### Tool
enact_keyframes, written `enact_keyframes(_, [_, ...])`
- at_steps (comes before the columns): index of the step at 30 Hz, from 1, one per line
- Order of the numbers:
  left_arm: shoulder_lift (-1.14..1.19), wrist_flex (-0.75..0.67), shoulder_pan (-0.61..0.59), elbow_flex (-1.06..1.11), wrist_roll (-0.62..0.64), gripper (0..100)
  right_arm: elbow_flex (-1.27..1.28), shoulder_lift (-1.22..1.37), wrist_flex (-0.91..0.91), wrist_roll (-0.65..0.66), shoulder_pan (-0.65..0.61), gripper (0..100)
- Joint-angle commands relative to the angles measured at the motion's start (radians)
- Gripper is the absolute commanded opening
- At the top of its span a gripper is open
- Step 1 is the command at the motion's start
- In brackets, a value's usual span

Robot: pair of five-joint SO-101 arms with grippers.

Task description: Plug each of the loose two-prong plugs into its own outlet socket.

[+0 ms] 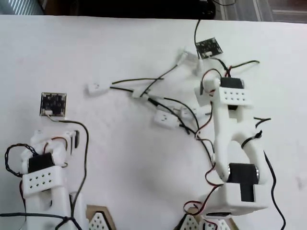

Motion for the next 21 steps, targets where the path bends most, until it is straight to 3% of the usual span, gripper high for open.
enact_keyframes(1, [-0.019, -0.018, -0.005, -0.002, 0.005, 22, -0.012, -0.079, 0.091, -0.037, -0.090, 21.3])
enact_keyframes(11, [-0.019, -0.017, -0.005, -0.002, 0.003, 22, -0.005, 0.084, -0.007, -0.100, -0.246, 21.2])
enact_keyframes(19, [-0.019, -0.017, -0.005, -0.002, 0.003, 22, -0.006, 0.191, -0.096, -0.098, -0.242, 20.5])
enact_keyframes(21, [-0.019, -0.017, -0.005, -0.002, 0.003, 22, -0.006, 0.193, -0.096, -0.098, -0.229, 15.6])
